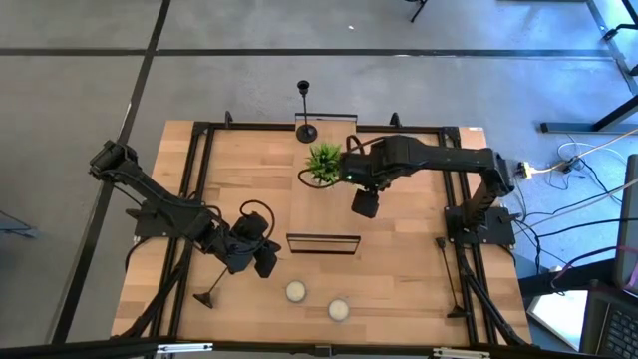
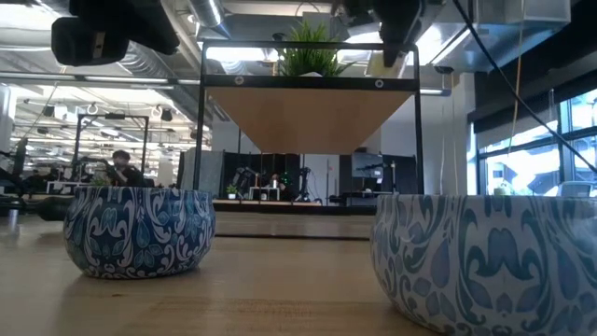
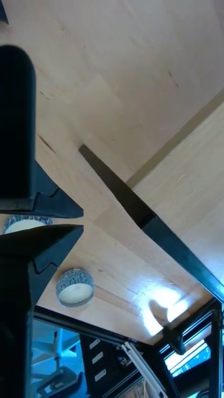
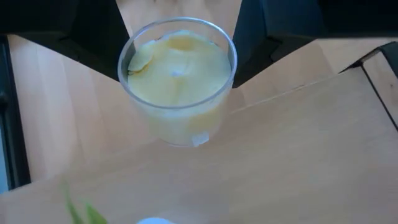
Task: Pick & Place candle stick holders
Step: Put the transparent scented candle on the shelf
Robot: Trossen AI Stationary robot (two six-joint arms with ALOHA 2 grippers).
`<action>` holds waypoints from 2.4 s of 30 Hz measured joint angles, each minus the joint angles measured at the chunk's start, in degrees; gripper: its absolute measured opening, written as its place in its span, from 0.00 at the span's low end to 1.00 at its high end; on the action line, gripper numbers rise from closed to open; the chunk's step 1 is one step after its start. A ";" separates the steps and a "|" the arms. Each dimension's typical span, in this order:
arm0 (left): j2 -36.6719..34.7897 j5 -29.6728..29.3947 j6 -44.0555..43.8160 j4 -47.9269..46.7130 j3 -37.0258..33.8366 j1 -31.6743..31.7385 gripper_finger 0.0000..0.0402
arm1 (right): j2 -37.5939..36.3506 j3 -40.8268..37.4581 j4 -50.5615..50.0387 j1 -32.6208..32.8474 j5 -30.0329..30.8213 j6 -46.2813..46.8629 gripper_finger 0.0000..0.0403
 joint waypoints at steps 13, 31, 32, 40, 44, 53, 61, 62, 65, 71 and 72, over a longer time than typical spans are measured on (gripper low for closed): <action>0.00 -1.34 -0.38 -0.02 0.00 0.00 0.05 | 4.48 0.07 3.09 -0.07 1.55 -3.59 0.59; 0.00 -2.11 -0.88 -0.02 0.00 0.00 0.05 | 6.03 0.07 4.73 -0.22 5.01 -5.44 0.59; 0.00 -2.11 -0.88 0.00 0.00 0.00 0.05 | 6.03 0.07 4.83 -0.26 5.01 -5.46 0.59; 0.02 -2.17 -0.88 -0.02 0.00 0.00 0.05 | 6.03 0.07 6.34 -0.39 5.18 -5.45 0.59; 0.02 -2.17 -0.88 -0.02 0.00 0.00 0.05 | 6.03 0.07 6.30 -0.44 5.60 -5.50 0.59; 0.02 -2.15 -0.88 -0.02 0.00 0.00 0.05 | 6.03 0.07 6.30 -0.44 5.60 -5.88 0.64; 0.02 -2.13 -0.88 -0.02 0.00 0.00 0.05 | 6.03 0.07 6.31 -0.52 5.57 -5.88 0.64; 0.02 -2.13 -0.88 -0.01 0.00 0.00 0.05 | 6.03 0.07 6.33 -0.56 5.57 -5.88 0.64; 0.02 -2.13 -0.88 0.00 0.00 0.00 0.05 | 6.46 0.09 6.58 -0.77 5.40 -5.86 0.64; 0.02 -2.02 -1.18 0.02 0.00 -0.06 0.05 | 8.74 0.13 5.65 -0.79 4.29 -5.84 0.64; 0.02 -1.83 -1.41 0.04 0.00 -0.18 0.05 | 8.88 0.16 5.29 -0.76 4.32 -5.71 0.64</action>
